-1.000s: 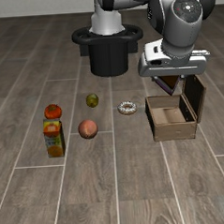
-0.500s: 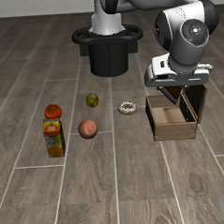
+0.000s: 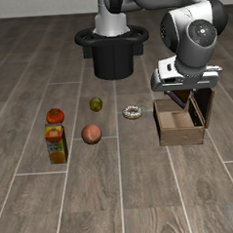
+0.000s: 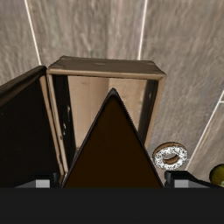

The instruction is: Pick up the cake and place it in the box

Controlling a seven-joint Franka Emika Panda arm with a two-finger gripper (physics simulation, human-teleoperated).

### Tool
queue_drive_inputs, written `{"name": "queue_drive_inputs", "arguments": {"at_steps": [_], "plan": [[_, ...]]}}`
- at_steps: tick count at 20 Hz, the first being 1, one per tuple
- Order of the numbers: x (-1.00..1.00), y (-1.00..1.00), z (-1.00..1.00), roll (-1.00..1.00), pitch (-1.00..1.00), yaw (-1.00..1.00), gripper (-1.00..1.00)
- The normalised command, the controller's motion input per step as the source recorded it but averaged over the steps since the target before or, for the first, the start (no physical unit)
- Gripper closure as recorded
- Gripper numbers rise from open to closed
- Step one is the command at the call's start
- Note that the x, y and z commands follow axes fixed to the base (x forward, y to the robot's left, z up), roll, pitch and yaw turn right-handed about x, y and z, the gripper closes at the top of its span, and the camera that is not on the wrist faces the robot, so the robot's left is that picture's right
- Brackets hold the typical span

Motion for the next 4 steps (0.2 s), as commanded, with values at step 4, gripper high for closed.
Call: {"name": "queue_drive_inputs", "arguments": {"at_steps": [4], "plan": [[0.00, 0.00, 0.00, 0.00, 0.00, 0.00, -1.00]]}}
